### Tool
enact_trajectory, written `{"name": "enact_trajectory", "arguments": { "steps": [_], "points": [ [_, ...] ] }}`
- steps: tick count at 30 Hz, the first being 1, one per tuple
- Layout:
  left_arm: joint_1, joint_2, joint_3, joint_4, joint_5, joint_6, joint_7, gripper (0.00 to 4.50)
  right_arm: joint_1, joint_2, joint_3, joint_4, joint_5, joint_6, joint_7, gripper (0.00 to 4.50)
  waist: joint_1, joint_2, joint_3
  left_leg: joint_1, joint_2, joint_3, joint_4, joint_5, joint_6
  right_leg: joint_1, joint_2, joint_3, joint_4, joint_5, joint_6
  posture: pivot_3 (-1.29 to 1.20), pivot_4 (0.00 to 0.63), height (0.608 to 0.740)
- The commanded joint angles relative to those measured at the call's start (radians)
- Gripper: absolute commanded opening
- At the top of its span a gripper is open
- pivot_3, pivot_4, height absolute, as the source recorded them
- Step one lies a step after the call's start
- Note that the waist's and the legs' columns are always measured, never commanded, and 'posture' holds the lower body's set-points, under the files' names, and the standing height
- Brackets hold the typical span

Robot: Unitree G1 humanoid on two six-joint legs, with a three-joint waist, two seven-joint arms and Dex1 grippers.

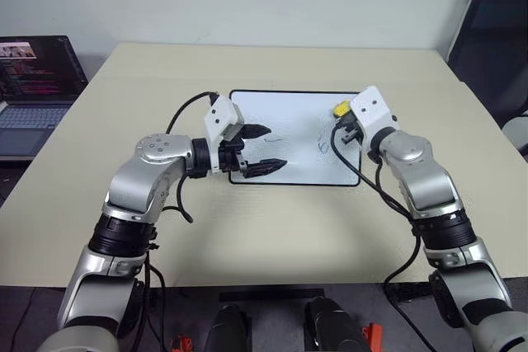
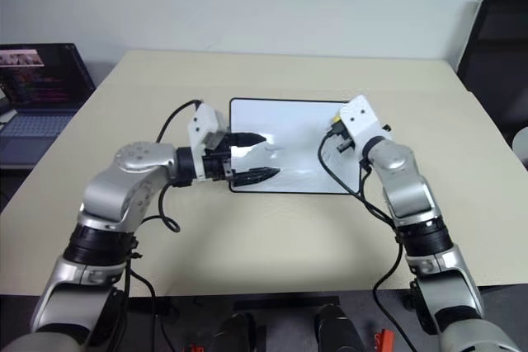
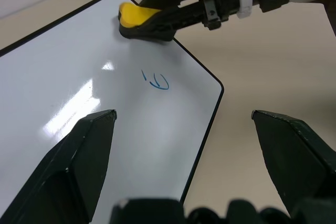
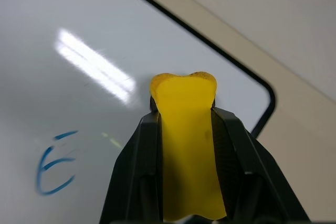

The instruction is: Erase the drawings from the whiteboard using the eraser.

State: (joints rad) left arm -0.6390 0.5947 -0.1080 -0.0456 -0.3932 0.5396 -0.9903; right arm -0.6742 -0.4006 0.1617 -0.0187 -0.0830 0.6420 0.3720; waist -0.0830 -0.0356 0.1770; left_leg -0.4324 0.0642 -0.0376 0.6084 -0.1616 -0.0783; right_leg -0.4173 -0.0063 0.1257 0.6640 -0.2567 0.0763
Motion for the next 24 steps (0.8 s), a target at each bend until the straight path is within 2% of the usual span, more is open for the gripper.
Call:
{"name": "enact_trajectory", "arguments": {
  "steps": [1,5,8,17,21,24],
  "points": [
    [0.004,0.016,0.039,-0.042,-0.01,-0.002,0.007,4.5,0.017,0.004,-0.019,-0.024,0.002,-0.006,-0.005,0.96,0.0,0.0,0.0,0.0,0.0,0.0,0.0,0.0,0.0,0.0,0.0,0.0,0.0,0.0,0.0,0.0,0.15,0.74],
    [0.044,0.04,0.063,-0.065,-0.018,0.013,0.009,4.5,0.03,0.056,-0.114,-0.097,0.071,-0.052,-0.029,0.96,-0.001,0.0,0.0,0.0,0.0,0.0,-0.001,0.0,0.0,-0.001,0.0,0.0,0.0,0.0,0.0,0.0,0.15,0.74],
    [0.108,0.077,0.098,-0.09,-0.032,0.016,-0.004,4.5,0.082,0.086,-0.178,-0.229,0.16,-0.007,-0.004,0.96,-0.001,0.001,0.0,-0.002,0.0,0.0,-0.004,0.0,0.0,-0.003,0.0,0.0,0.0,0.001,0.003,0.0,0.15,0.74],
    [0.29,0.147,0.165,-0.176,-0.068,0.039,-0.005,4.5,0.358,-0.039,-0.203,-0.561,0.322,0.103,0.142,0.96,0.005,0.001,0.0,-0.001,0.0,-0.001,-0.011,0.0,0.0,-0.004,-0.001,-0.002,-0.002,-0.005,-0.001,0.0,0.15,0.74],
    [0.321,0.137,0.165,-0.215,-0.08,0.045,0.009,4.5,0.528,-0.072,-0.191,-0.629,0.341,0.068,0.171,0.96,0.005,0.0,0.0,-0.001,0.0,-0.001,-0.01,0.0,0.0,-0.003,-0.001,-0.002,-0.001,-0.006,-0.003,0.0,0.15,0.74],
    [0.327,0.142,0.164,-0.229,-0.087,0.049,0.008,4.5,0.571,-0.087,-0.183,-0.626,0.327,0.036,0.165,0.96,0.004,0.0,0.0,0.0,0.0,-0.001,-0.009,0.0,0.0,-0.003,-0.001,-0.002,-0.001,-0.006,-0.003,0.0,0.15,0.74]
  ]
}}
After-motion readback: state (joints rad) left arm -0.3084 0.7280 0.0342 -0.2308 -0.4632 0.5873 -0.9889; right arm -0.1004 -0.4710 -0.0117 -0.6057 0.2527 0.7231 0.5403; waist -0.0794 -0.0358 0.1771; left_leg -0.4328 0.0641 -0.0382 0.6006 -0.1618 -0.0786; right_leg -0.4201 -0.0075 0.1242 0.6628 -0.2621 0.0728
